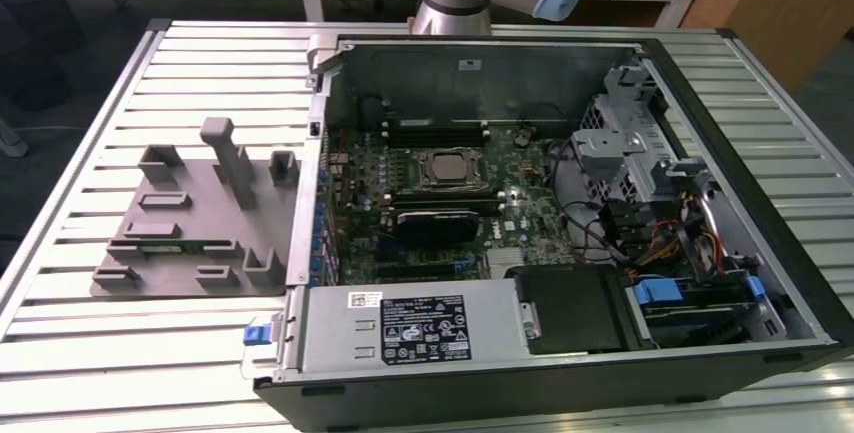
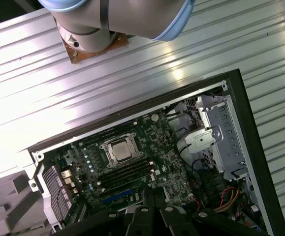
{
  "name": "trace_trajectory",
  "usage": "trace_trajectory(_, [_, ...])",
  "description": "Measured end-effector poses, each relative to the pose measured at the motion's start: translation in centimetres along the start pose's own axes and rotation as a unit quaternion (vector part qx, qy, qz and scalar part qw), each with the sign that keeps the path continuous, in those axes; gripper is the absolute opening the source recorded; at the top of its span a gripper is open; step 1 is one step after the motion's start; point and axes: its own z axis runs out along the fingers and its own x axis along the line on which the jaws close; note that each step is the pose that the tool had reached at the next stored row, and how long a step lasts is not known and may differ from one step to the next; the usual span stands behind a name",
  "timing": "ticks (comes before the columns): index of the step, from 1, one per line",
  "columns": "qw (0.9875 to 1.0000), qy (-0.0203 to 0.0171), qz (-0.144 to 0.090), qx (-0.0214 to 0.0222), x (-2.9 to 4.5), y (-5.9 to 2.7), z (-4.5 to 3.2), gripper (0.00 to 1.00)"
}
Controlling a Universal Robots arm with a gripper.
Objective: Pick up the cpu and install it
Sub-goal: 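Install the second cpu locking lever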
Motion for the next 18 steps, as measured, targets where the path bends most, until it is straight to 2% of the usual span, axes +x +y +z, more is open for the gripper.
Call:
trace_trajectory(4, [1.0000, 0.0000, 0.000, 0.0000, -0.01, -0.03, 0.10, 0.11])
trace_trajectory(8, [1.0000, 0.0000, 0.000, 0.0000, -0.11, -0.35, 0.53, 0.11])
trace_trajectory(18, [1.0000, 0.0000, 0.000, 0.0000, -0.73, -2.38, 2.52, 0.11])
